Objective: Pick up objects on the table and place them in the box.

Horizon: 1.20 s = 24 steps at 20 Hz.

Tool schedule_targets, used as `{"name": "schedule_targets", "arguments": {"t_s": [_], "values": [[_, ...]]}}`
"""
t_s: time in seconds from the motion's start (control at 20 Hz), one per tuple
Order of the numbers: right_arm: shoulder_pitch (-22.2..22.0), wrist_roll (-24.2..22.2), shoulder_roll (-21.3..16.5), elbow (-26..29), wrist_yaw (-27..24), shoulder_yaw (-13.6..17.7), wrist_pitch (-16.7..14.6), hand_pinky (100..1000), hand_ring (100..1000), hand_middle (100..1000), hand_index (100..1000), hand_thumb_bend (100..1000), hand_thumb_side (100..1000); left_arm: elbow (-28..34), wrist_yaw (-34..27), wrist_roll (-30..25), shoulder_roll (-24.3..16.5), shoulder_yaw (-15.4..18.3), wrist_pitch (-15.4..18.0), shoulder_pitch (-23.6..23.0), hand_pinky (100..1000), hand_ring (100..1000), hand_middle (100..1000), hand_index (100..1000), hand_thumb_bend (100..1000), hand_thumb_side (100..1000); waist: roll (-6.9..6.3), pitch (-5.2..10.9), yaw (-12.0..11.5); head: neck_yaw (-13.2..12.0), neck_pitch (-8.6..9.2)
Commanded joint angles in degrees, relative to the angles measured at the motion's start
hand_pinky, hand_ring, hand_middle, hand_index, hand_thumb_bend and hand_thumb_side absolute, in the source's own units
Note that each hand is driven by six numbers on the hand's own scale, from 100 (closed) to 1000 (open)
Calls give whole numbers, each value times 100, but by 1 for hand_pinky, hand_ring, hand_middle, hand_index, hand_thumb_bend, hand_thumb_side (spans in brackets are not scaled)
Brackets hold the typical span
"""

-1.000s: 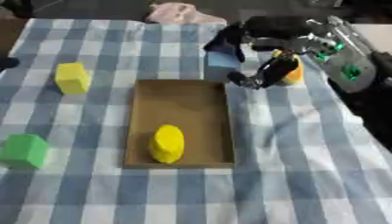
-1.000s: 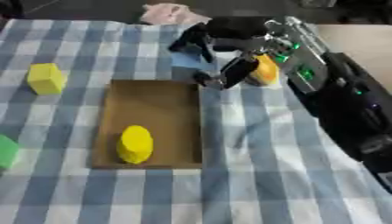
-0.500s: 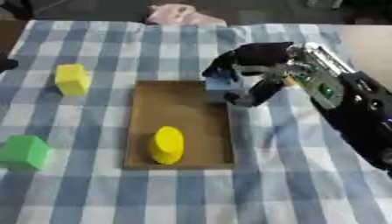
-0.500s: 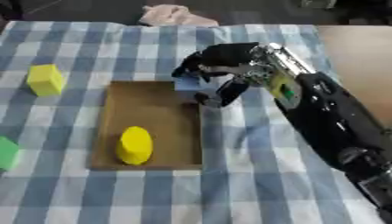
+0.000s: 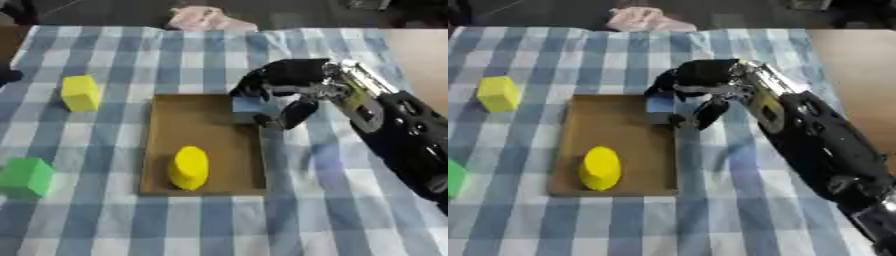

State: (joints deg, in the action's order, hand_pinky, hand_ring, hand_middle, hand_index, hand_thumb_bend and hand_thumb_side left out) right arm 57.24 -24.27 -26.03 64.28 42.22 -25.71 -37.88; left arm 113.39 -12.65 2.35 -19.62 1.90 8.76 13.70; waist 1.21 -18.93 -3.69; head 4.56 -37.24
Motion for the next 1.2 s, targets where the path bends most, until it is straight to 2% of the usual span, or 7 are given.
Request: {"name": "schedule_targets", "arguments": {"t_s": [0.05,0.5,0.6,0.7,0.8,0.9,1.2], "values": [[123,58,-80,357,-210,-46,42,788,483,526,758,100,239,120,-23,-2,-72,-6,-15,34,927,722,650,827,100,664,-14,104,6,-15,50],[75,-228,41,370,-193,-199,104,801,504,558,775,100,252,120,-43,-10,-47,-8,-8,59,926,723,650,827,100,664,-6,99,-34,14,88],[62,-307,82,291,-113,-196,71,837,608,636,830,100,277,120,-44,-12,-46,-10,-10,64,926,724,650,827,100,665,-5,93,-39,18,77],[52,-397,100,249,4,-193,16,887,886,794,917,100,521,120,-41,-13,-49,-9,-11,64,926,724,650,827,100,665,-5,88,-40,21,62],[47,-458,104,230,123,-162,-20,940,990,874,980,100,630,120,-42,-11,-50,-8,-13,65,926,724,650,827,100,665,-7,88,-36,20,50],[43,-493,110,217,179,-137,-47,972,1000,940,1000,100,619,120,-43,-14,-50,-11,-14,66,926,724,649,827,100,665,-9,90,-29,18,47],[37,-635,80,299,-69,-143,-258,990,1000,1000,1000,100,763,120,-39,-29,-53,-13,-29,67,927,725,650,827,100,665,-21,100,-5,15,43]]}}
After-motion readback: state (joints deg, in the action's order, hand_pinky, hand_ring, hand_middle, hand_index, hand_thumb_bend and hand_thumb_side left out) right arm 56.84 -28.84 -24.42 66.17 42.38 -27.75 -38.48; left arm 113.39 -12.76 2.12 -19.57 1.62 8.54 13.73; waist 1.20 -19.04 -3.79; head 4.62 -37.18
